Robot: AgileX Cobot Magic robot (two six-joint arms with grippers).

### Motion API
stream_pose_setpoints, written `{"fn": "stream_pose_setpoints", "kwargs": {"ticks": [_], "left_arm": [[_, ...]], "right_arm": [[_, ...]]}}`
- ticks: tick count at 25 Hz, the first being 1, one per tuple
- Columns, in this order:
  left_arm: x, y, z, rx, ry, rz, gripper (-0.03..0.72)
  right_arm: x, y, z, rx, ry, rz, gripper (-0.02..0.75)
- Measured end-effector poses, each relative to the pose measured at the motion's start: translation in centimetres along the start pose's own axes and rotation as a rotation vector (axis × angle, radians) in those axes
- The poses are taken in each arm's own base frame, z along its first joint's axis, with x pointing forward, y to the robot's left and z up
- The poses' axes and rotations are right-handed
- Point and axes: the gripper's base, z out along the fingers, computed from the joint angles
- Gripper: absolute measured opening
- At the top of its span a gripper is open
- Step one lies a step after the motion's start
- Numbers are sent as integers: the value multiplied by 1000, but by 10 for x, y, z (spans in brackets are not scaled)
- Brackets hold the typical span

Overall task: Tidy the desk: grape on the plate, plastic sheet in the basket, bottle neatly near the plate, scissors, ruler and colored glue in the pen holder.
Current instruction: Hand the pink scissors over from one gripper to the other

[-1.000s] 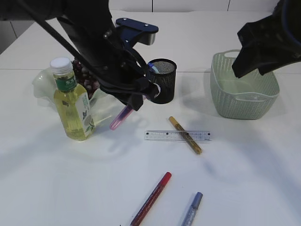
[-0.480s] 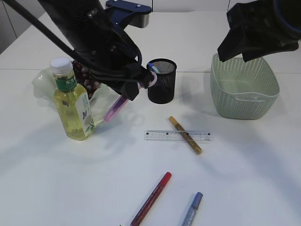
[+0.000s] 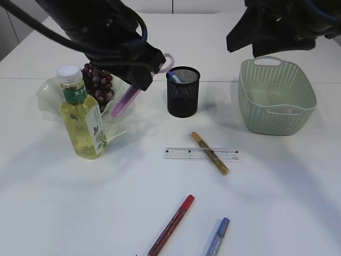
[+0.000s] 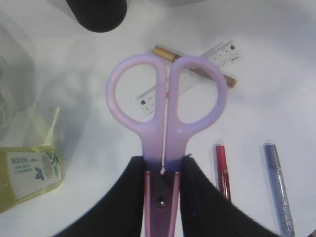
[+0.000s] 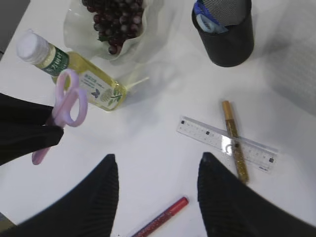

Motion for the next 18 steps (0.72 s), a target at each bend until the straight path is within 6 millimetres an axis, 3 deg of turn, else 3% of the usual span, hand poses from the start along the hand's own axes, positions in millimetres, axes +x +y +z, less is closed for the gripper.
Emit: {"fn": "stream_pose_setpoints", "kwargs": {"ticks": [5, 18], "left_arm": [[-1, 0, -14, 2, -34, 0, 143], [-1, -1, -15, 14, -34, -8, 143]], "right_arm": [[-2, 4, 12, -85, 4, 25, 415], [-15, 10, 55, -347, -52, 156, 414]]}}
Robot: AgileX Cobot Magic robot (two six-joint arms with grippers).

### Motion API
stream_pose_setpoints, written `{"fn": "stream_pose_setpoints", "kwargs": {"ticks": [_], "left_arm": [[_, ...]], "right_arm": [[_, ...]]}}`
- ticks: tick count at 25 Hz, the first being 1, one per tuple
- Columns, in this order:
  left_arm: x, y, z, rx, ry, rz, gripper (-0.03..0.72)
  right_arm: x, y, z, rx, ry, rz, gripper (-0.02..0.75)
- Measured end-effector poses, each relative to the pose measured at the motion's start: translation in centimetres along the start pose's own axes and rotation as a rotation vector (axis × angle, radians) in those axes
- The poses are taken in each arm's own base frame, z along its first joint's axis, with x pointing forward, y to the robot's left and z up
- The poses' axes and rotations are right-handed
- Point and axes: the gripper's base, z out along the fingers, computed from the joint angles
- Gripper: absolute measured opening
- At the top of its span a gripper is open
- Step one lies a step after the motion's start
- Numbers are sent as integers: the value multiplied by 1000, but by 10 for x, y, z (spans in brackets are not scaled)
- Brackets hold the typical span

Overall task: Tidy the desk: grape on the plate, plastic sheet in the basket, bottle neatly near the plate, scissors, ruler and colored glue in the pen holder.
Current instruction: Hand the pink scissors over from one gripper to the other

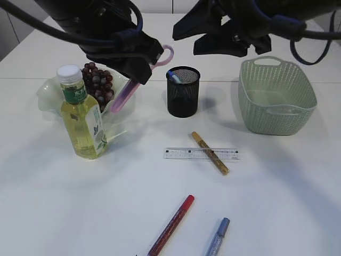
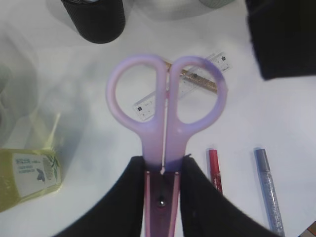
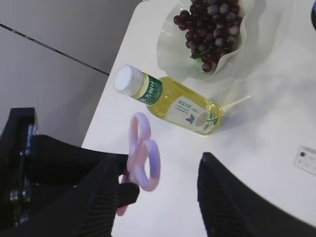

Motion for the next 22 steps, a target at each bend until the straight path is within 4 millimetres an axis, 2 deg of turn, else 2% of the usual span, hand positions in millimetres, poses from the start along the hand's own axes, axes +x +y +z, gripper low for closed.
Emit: {"fn": "stream_pose_setpoints", "kwargs": {"ticks": [6, 13, 22], "left_arm": [[0, 0, 0, 0, 0, 0, 143], [0, 0, 0, 0, 0, 0, 143], [0, 0, 0, 0, -4, 0, 143]], "right_arm": [[-3, -4, 14, -77, -23, 65, 414], [-2, -16, 29, -90, -2, 91, 413], [-1, -19, 42, -201, 13, 149, 412]]}}
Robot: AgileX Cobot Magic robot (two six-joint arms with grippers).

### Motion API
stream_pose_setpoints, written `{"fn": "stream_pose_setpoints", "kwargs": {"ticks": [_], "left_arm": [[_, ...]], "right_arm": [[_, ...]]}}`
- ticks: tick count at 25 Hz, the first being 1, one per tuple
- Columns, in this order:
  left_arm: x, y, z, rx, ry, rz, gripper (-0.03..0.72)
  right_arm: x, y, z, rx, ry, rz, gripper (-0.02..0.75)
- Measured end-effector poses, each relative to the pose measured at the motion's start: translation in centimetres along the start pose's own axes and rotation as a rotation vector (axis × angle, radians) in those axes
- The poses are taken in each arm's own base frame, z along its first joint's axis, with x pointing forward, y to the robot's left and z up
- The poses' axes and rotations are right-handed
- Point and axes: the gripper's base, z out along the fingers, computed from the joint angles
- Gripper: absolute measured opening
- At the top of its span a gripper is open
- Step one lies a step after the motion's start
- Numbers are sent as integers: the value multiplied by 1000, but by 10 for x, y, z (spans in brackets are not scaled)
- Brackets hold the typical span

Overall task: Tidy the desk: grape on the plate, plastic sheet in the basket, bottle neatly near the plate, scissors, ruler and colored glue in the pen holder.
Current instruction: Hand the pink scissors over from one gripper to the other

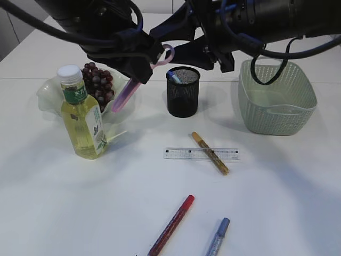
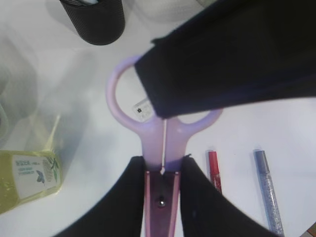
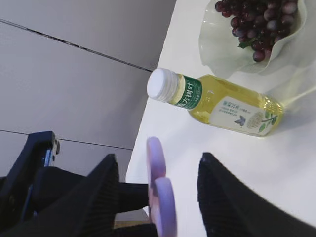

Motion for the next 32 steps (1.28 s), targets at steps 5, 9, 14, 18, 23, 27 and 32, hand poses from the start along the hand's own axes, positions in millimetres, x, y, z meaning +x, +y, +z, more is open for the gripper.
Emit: {"fn": "stream_pose_setpoints", "kwargs": {"ticks": [5, 9, 14, 18, 23, 27, 32], "left_arm": [[0, 0, 0, 2, 0, -1, 143], [0, 0, 0, 2, -4, -1, 143], [-1, 0, 0, 3, -12, -1, 143], [-1, 0, 0, 3, -15, -1, 143], [-2, 0, 0, 3, -19, -1, 143], [-2, 0, -1, 3, -21, -1, 142], [-2, 0, -1, 3, -21, -1, 141]], "right_arm": [[0, -2, 3, -24, -2, 21, 412], [1, 0, 3, -44, 17, 22, 412], [2, 0, 3, -48, 20, 22, 369], [2, 1, 3, -50, 22, 22, 288], [2, 0, 3, -43, 27, 14, 167], [2, -1, 3, -37, 30, 5, 69], [2, -1, 3, -35, 29, 4, 53]]}}
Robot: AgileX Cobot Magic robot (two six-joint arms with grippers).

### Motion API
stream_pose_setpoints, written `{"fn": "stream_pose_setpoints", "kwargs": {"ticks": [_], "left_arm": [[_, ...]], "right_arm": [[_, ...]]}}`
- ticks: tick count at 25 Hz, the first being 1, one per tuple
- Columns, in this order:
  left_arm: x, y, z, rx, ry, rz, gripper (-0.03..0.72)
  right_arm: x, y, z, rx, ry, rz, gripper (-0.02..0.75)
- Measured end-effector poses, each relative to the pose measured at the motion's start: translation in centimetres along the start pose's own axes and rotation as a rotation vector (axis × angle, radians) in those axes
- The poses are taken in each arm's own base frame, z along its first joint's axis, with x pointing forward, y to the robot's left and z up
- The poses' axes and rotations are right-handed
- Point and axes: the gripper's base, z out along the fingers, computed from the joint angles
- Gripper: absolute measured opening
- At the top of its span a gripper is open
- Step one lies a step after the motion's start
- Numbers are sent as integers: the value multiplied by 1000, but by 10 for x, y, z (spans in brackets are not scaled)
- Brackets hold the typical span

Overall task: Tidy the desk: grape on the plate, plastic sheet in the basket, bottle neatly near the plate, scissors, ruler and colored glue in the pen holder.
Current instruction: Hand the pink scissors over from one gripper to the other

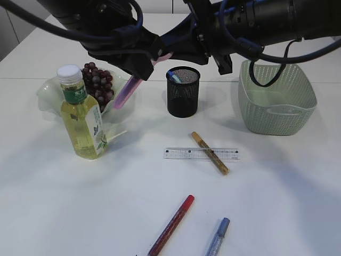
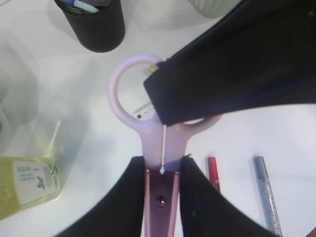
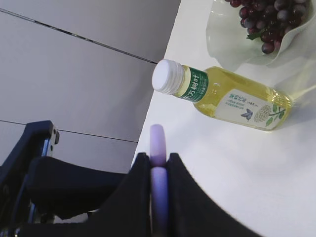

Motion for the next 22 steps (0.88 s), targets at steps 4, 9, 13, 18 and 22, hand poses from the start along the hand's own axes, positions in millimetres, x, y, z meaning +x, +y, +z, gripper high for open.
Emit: {"fn": "stream_pose_setpoints", "kwargs": {"ticks": [4, 9, 13, 18, 22], "left_arm": [[0, 0, 0, -2, 0, 1, 141], [0, 1, 0, -13, -3, 10, 239], [0, 1, 0, -13, -5, 10, 491], [-1, 1, -1, -13, -7, 10, 611], [2, 1, -12, -13, 6, 10, 565]], "right_arm": [[0, 0, 0, 0, 0, 0, 53], [0, 0, 0, -3, 1, 1, 51], [0, 1, 0, -8, 5, 3, 50], [-1, 0, 0, 2, -8, 3, 50], [-4, -3, 0, 28, -44, -3, 50]]}}
